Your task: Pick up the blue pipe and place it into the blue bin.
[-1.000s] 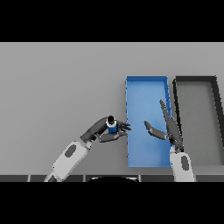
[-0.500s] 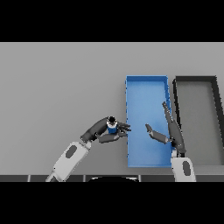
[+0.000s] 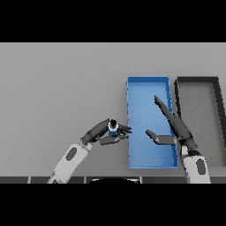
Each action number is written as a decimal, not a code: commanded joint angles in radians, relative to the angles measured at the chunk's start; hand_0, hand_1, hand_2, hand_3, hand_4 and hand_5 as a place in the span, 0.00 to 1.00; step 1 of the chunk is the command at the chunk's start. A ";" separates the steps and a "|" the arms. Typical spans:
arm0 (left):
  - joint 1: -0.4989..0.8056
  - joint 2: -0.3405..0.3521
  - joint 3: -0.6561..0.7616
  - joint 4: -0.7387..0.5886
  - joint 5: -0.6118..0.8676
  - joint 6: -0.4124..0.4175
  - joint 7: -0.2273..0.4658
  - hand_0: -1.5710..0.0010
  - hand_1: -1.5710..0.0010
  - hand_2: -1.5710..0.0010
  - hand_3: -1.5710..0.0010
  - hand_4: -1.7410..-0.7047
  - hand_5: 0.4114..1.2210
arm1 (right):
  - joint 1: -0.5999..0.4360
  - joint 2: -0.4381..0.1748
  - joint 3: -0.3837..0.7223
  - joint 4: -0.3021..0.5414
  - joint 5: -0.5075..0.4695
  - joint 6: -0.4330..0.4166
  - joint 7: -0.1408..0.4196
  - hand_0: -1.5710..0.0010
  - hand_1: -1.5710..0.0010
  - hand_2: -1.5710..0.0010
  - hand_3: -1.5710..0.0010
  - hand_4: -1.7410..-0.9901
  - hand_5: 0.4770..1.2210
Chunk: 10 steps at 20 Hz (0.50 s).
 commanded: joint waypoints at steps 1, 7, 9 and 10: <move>-0.004 0.001 0.009 0.003 0.002 -0.004 0.007 0.00 0.00 0.00 0.00 0.26 1.00 | -0.007 -0.027 0.012 -0.028 -0.014 0.026 0.028 1.00 1.00 1.00 1.00 0.74 0.10; -0.005 -0.013 0.020 -0.004 -0.029 -0.027 0.017 0.00 0.00 0.00 0.00 0.26 1.00 | -0.152 -0.067 0.121 -0.096 -0.062 0.103 0.171 1.00 1.00 1.00 1.00 0.65 0.06; -0.011 -0.023 0.030 0.001 -0.040 -0.027 0.025 0.00 0.00 0.00 0.00 0.26 1.00 | -0.191 -0.061 0.152 -0.097 -0.084 0.115 0.226 1.00 1.00 1.00 1.00 0.66 0.06; -0.014 -0.025 0.037 0.001 -0.040 -0.032 0.023 0.00 0.00 0.00 0.00 0.26 1.00 | -0.204 -0.056 0.167 -0.098 -0.093 0.119 0.251 1.00 1.00 1.00 1.00 0.67 0.06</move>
